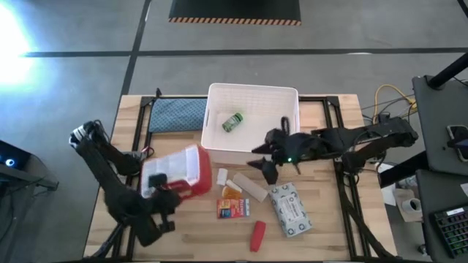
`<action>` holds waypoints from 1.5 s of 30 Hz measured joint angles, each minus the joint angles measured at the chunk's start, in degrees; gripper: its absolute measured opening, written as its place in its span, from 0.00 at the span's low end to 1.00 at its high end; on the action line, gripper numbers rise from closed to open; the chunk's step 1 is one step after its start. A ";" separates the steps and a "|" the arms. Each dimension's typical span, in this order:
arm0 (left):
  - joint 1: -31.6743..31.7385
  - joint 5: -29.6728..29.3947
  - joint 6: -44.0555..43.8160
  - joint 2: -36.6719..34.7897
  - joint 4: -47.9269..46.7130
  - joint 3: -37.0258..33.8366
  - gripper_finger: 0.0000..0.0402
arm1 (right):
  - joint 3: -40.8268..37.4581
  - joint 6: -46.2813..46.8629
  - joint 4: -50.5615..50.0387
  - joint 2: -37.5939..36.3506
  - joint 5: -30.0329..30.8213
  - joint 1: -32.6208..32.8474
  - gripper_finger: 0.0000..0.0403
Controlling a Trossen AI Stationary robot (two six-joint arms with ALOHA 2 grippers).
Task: Pick & place medical supplies in basket/bin
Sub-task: Put the red first aid kit into the white bin
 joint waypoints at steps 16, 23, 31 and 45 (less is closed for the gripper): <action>19.87 -9.60 53.28 -5.67 16.64 14.94 0.09 | 0.02 -7.96 2.53 -10.26 13.29 0.00 0.61; 43.14 20.72 75.60 -5.73 41.66 4.69 0.09 | 0.02 -9.46 2.40 -12.03 14.93 0.20 0.61; 57.66 33.33 82.04 -0.22 46.96 0.82 0.12 | 0.02 -9.12 1.91 -13.01 15.66 0.59 0.61; 60.32 30.88 81.98 6.43 46.04 5.08 0.39 | 0.02 -6.52 -3.88 -12.77 15.72 0.56 0.61</action>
